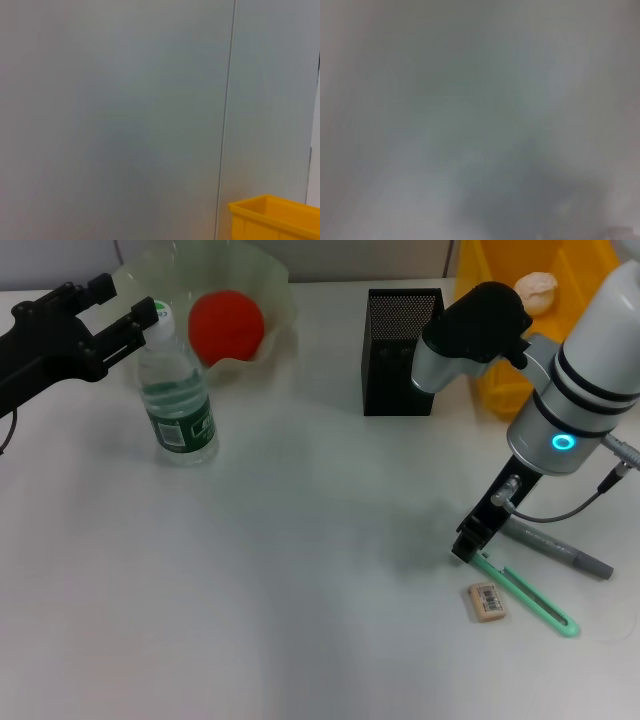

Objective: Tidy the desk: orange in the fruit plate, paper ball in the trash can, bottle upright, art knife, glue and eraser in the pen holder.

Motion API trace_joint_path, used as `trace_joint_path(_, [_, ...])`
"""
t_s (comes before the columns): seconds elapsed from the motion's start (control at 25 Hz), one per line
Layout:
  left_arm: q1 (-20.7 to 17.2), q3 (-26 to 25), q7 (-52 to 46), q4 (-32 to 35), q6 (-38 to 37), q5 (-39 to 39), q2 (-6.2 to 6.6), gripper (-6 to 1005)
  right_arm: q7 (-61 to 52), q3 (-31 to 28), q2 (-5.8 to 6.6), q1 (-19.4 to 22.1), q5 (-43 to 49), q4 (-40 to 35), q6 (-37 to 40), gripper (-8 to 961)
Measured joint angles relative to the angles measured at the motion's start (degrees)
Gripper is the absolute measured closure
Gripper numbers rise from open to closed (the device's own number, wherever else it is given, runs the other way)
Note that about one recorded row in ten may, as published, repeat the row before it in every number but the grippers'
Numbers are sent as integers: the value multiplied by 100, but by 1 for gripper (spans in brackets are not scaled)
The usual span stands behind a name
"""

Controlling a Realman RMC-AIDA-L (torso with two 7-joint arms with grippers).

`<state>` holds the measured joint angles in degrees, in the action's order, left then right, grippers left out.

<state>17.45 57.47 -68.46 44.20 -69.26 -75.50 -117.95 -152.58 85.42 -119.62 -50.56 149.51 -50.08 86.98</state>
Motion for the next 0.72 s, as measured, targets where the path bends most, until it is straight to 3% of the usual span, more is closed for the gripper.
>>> trace_joint_path(0.52, [-22,2,-1,33,-3,24,0,388,38,1,6,-7,0,93,3,774])
trace_joint_path(0.72, [-13,-12,1,37,-8,26,0,388,106,-45,22,21,-4,84,18,762])
